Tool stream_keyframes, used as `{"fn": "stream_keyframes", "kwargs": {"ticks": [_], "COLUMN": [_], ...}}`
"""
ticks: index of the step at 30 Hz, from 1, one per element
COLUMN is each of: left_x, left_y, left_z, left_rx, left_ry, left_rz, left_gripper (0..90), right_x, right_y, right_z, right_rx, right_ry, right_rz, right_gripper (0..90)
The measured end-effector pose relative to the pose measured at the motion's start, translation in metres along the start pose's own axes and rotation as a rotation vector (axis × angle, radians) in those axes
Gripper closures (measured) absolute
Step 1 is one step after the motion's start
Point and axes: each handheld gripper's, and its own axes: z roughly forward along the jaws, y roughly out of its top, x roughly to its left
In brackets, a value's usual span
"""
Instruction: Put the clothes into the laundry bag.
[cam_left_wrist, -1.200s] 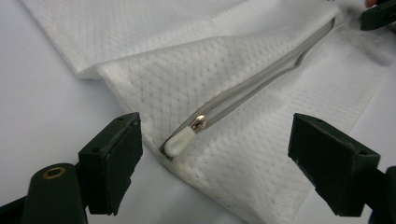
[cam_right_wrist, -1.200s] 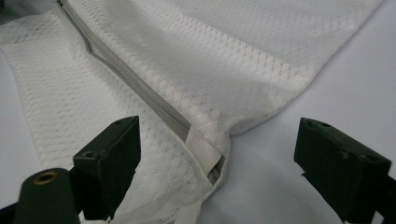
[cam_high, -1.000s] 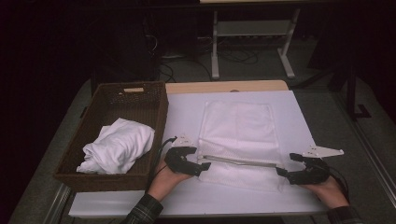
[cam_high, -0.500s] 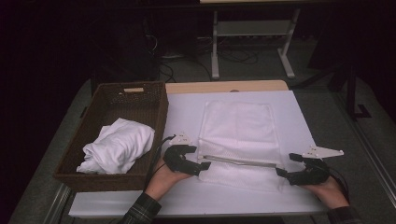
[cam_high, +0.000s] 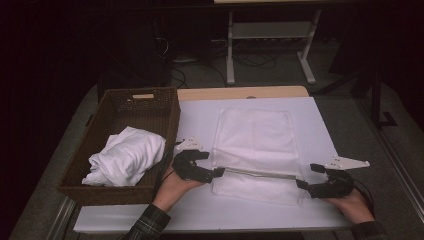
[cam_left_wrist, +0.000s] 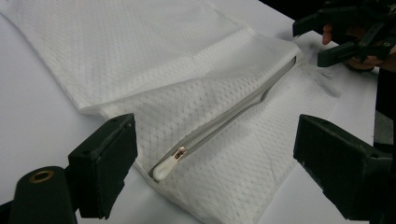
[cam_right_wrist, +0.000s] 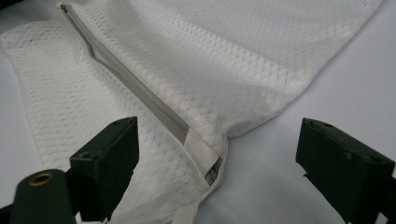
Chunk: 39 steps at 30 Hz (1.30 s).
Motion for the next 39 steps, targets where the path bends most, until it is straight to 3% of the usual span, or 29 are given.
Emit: {"fn": "stream_keyframes", "kwargs": {"ticks": [10,23,25,27,33,39], "left_x": [0.000,-0.003,-0.004,-0.003,0.000,0.005], "left_y": [0.010,0.026,0.029,0.031,0.034,0.040], "left_z": [-0.003,-0.011,-0.012,-0.013,-0.014,-0.016], "left_rx": [0.000,-0.001,0.000,0.004,0.012,0.014], "left_ry": [-0.008,-0.065,-0.089,-0.085,-0.112,-0.106], "left_rz": [0.015,0.056,0.085,0.099,0.105,0.118], "left_gripper": [13.1,13.2,13.5,13.7,13.7,13.9], "right_x": [0.000,0.001,0.001,0.001,0.001,0.001], "right_y": [0.000,0.000,0.000,0.000,0.000,-0.001], "right_z": [-0.002,-0.004,-0.004,-0.004,-0.005,-0.003], "right_rx": [-0.013,-0.028,-0.027,-0.030,-0.035,-0.042], "right_ry": [0.007,-0.001,-0.002,-0.002,0.000,0.002], "right_rz": [-0.003,-0.002,-0.002,-0.004,-0.005,0.009], "right_gripper": [12.4,12.3,12.3,12.2,11.8,11.5]}}
